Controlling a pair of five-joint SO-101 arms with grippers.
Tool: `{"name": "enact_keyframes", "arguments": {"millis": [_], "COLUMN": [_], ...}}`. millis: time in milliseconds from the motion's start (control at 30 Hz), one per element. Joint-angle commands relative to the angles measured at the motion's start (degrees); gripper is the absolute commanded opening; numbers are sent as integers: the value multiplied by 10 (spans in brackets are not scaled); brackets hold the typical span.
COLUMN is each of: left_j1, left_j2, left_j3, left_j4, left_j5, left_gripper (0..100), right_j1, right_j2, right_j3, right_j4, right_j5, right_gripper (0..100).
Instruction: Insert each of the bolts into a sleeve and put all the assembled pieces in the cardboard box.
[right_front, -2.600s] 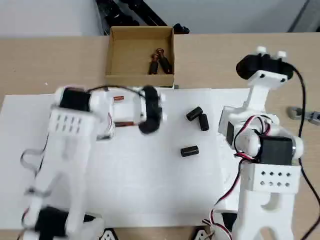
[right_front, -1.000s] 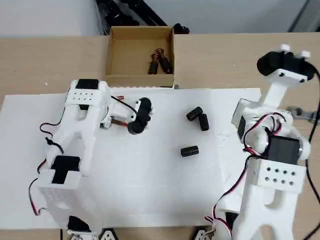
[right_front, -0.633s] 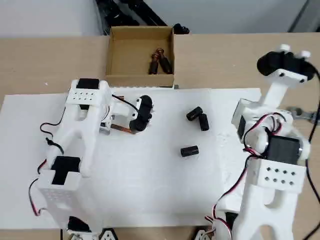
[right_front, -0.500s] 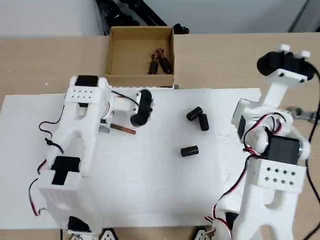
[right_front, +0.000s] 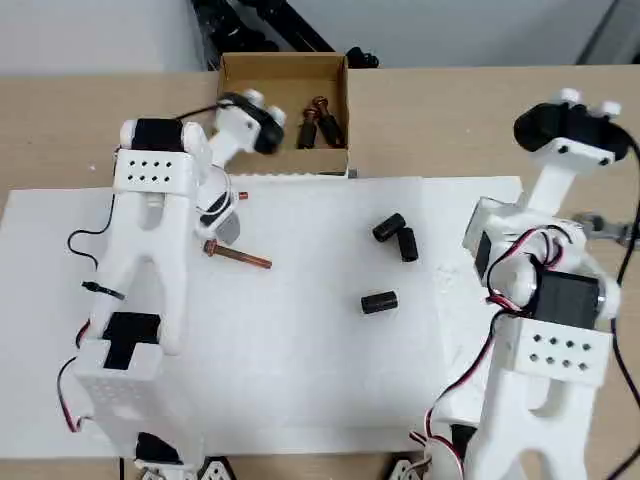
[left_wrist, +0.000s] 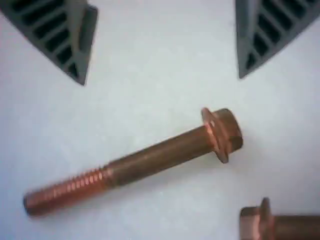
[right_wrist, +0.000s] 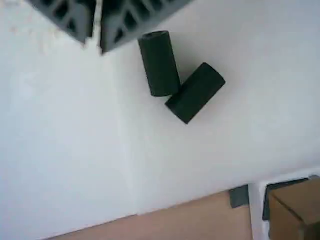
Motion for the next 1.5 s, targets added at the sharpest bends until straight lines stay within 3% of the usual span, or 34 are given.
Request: {"name": "enact_keyframes", "arguments": {"millis": [0, 133, 300, 400, 567, 767, 1067, 1167, 1267, 1467], "left_j1": [2, 2, 3, 2, 11, 67, 4, -4, -2, 14], "left_j2": [-11, -10, -10, -10, -10, -4, -3, -3, -3, -8], "left_j3": [-26, -25, -19, -17, -18, -18, 65, 109, 123, 119], "left_j4": [17, 18, 18, 18, 18, 16, -17, -37, -63, -60], "left_j5": [202, 398, 546, 579, 712, 731, 811, 842, 814, 815], "left_gripper": [169, 103, 87, 148, 281, 283, 282, 211, 145, 147], "right_j1": [4, 3, 3, 3, 3, 3, -4, -15, -43, -74], "right_j2": [-13, -13, -13, -13, -13, -12, -14, -29, -53, -82], "right_j3": [-4, -4, -4, -4, -3, -3, 47, 56, 56, 58], "right_j4": [-5, -5, -5, -5, -5, -5, -6, -11, -22, -47], "right_j5": [2, 2, 3, 4, 5, 6, 3, 2, 2, 1], "right_gripper": [8, 8, 8, 8, 8, 8, 8, 8, 8, 8]}}
